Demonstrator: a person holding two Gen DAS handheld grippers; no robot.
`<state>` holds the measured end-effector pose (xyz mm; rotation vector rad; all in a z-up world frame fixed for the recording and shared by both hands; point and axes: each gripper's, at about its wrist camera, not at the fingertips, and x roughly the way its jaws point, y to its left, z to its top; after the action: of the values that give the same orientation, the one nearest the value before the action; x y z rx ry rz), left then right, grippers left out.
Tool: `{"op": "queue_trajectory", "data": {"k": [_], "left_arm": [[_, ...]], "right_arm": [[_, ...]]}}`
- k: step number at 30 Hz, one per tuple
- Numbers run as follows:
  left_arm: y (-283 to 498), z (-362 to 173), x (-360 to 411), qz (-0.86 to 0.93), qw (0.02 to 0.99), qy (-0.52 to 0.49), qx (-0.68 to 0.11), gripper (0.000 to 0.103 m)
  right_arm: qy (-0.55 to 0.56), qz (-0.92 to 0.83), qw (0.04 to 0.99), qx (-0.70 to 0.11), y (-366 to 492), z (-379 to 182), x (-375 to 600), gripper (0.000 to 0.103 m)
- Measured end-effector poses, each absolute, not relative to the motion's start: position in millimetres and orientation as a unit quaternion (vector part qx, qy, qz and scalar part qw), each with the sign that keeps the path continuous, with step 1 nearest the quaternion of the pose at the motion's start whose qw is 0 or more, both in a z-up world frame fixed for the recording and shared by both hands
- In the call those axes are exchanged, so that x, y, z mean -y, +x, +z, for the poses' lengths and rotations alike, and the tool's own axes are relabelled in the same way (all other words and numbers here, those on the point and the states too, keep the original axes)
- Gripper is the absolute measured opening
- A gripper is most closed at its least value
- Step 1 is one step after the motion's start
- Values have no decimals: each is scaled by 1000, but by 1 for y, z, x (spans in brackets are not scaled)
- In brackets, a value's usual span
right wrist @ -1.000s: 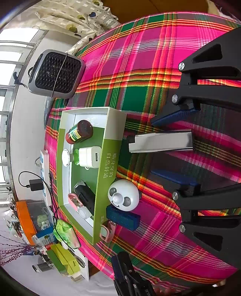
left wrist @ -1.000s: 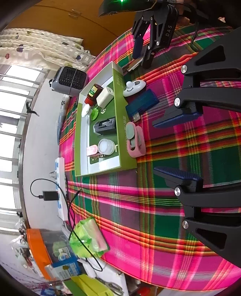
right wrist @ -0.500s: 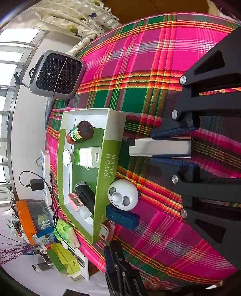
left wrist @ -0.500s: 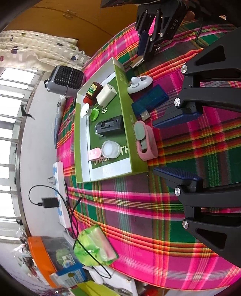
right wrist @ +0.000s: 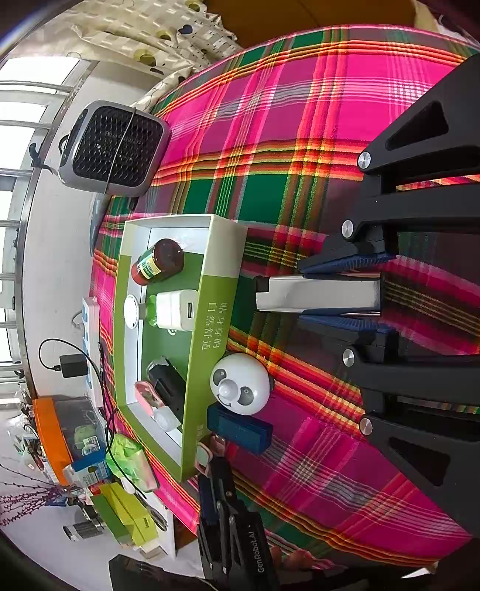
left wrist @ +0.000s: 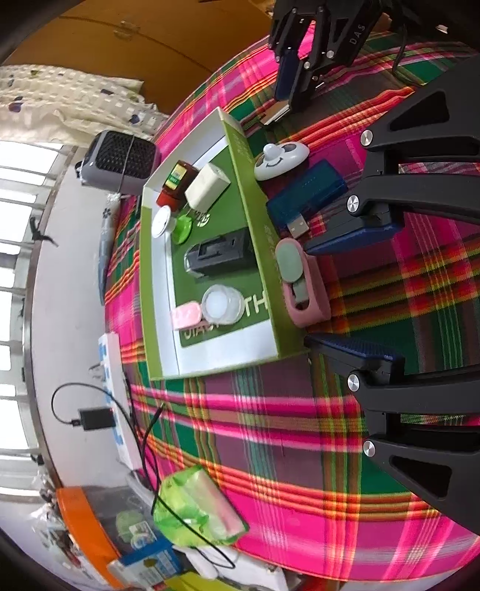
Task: Organize rigid objects
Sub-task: 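Grasp the silver lighter with the right gripper while the left gripper reaches the pink holder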
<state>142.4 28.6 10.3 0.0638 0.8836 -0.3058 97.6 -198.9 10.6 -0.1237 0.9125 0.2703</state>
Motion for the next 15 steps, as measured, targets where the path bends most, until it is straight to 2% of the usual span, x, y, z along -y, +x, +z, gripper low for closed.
{"op": "queue_trajectory", "data": {"k": [15], "left_arm": [[118, 14, -9, -192, 887, 54, -417, 43]], "right_arm": [[-55, 130, 887, -440, 98, 10, 201, 25]]}}
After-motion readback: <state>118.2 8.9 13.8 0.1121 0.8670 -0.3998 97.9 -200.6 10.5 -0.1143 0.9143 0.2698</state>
